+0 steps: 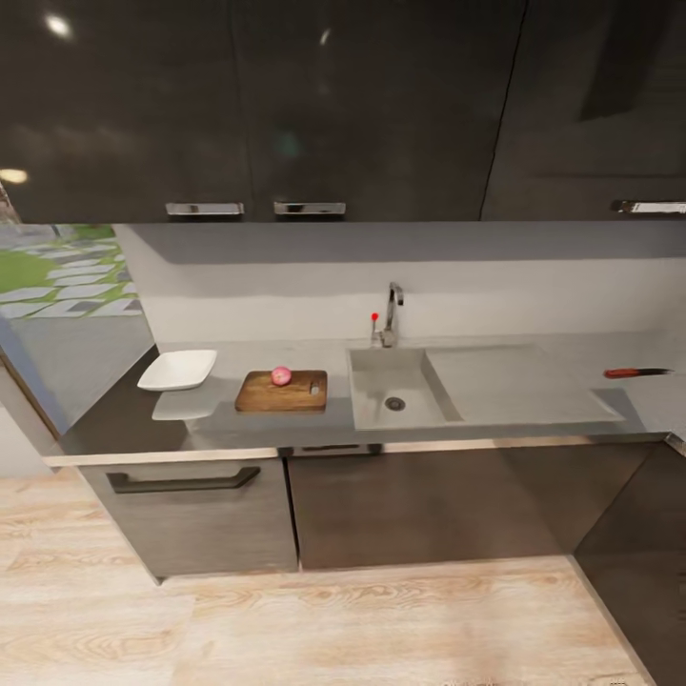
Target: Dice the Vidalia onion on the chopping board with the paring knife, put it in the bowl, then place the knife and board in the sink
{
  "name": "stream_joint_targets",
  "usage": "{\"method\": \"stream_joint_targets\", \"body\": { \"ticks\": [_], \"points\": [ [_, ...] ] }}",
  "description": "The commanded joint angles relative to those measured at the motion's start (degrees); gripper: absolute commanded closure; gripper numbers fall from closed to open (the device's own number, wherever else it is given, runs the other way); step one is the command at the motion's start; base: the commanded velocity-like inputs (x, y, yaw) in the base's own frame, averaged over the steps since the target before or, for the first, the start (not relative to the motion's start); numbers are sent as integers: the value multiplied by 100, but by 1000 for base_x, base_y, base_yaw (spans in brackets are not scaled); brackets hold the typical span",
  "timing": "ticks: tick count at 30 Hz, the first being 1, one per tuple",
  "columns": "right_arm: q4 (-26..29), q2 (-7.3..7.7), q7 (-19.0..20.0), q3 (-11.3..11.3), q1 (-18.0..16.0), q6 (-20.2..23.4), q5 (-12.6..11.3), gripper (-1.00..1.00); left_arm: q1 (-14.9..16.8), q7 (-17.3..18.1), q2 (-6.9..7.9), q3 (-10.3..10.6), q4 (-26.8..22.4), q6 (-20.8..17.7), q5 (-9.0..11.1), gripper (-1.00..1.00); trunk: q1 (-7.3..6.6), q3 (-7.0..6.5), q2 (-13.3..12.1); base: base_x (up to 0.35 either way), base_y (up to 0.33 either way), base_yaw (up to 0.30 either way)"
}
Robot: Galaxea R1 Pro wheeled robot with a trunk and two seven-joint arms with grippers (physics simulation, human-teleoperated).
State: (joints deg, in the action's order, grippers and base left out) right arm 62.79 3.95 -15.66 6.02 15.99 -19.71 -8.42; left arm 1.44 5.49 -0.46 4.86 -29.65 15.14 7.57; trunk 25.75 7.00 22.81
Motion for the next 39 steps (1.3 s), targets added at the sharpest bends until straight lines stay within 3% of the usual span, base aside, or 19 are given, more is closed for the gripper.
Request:
{"method": "stream_joint_targets", "body": {
  "ticks": [1, 39],
  "points": [
    [5, 2, -2, 2, 1, -23, -52, -100, 3, 21, 2, 16, 12, 15, 60, -100, 3, 7, 11, 0, 0, -253],
    [5, -8, 1, 66, 1, -24, -63, -100, -3, 22, -3, 15, 109, 15, 60, -100, 3, -108, 11, 0, 0, -262]
  ]
}}
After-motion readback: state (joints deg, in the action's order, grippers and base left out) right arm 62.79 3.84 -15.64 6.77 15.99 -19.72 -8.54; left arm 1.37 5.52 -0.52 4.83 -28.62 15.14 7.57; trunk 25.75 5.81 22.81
